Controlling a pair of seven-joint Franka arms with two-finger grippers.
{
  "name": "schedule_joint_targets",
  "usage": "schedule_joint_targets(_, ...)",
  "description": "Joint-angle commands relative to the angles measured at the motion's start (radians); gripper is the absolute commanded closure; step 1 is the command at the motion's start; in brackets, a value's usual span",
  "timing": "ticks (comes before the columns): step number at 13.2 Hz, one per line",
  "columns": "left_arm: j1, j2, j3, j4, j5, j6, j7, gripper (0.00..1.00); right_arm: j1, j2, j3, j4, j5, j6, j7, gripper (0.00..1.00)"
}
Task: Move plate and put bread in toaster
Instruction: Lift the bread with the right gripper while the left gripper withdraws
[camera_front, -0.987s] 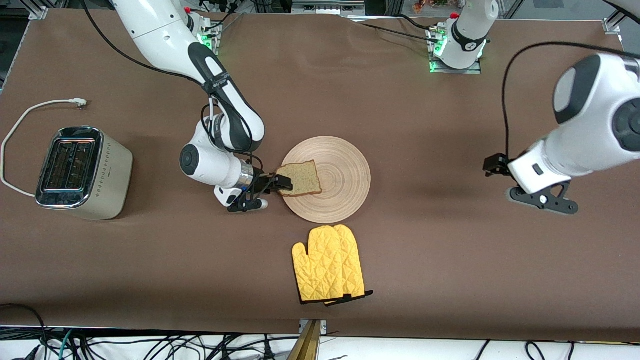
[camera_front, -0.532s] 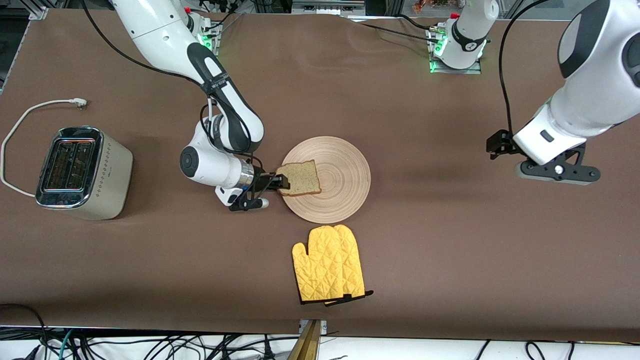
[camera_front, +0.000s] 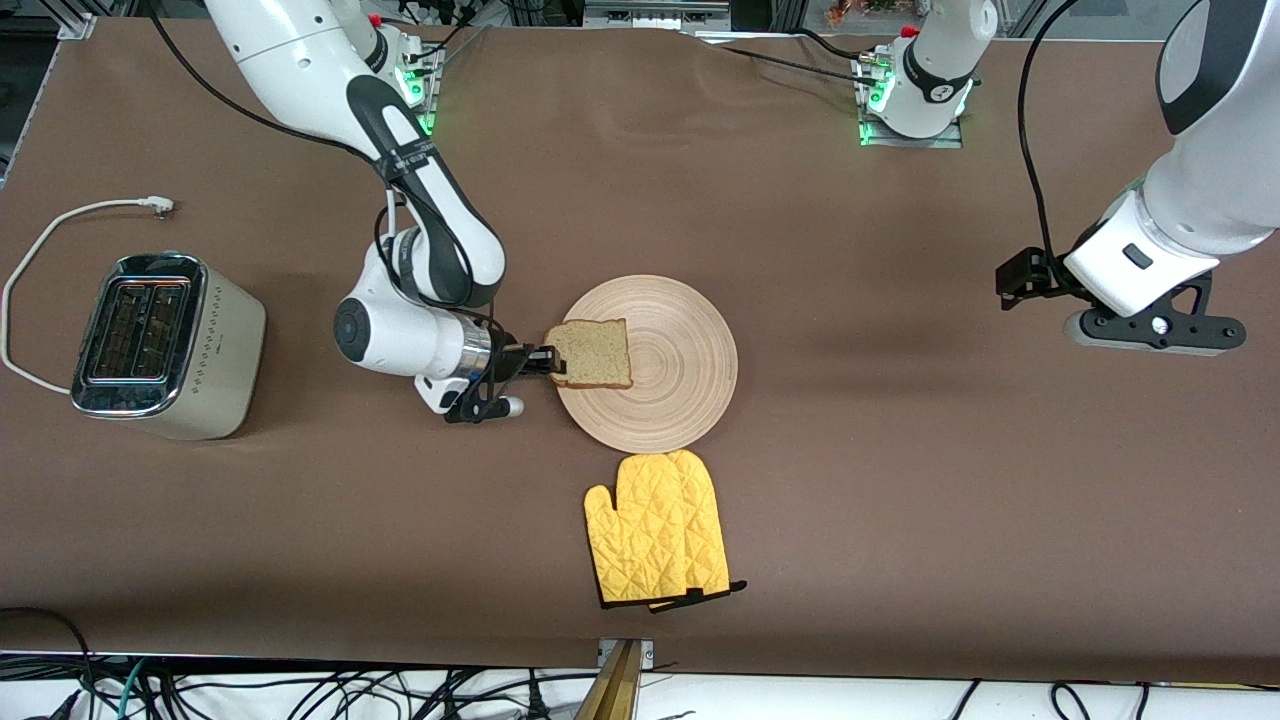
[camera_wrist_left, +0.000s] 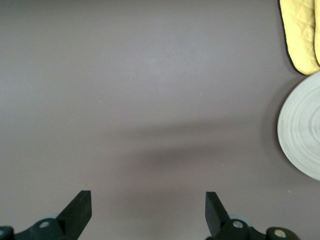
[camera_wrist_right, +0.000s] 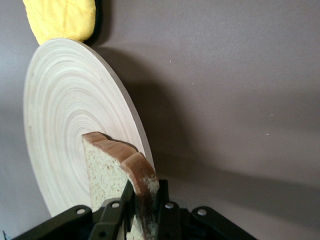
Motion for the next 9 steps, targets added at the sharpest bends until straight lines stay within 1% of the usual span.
schedule_joint_targets(1, 0.003, -0.001, -0.002, 0.026, -0.031, -0.038, 0.007, 0.0, -0.01, -0.028, 0.002, -0.007, 0.021, -0.024, -0.012, 1.0)
schedule_joint_targets(3, 0.003, -0.001, 0.002, 0.029, -0.035, -0.038, 0.006, 0.0, -0.009, -0.016, 0.002, -0.009, 0.019, -0.004, -0.033, 1.0)
schedule_joint_targets(4, 0.003, 0.003, -0.001, 0.03, -0.047, -0.035, 0.006, 0.0, -0.004, 0.001, 0.002, -0.009, 0.019, 0.027, -0.045, 1.0)
schedule_joint_targets(6, -0.01, -0.012, 0.018, 0.024, -0.078, -0.029, 0.009, 0.0, 0.002, 0.031, 0.008, -0.012, 0.019, 0.09, -0.065, 1.0)
schedule_joint_targets(8, -0.111, -0.065, 0.17, -0.031, -0.104, -0.016, 0.01, 0.0, 0.002, 0.033, 0.01, -0.012, 0.019, 0.093, -0.067, 1.0)
schedule_joint_targets(9, -0.116, -0.078, 0.191, -0.043, -0.151, -0.012, 0.022, 0.0, 0.002, 0.035, 0.01, -0.012, 0.019, 0.093, -0.069, 1.0)
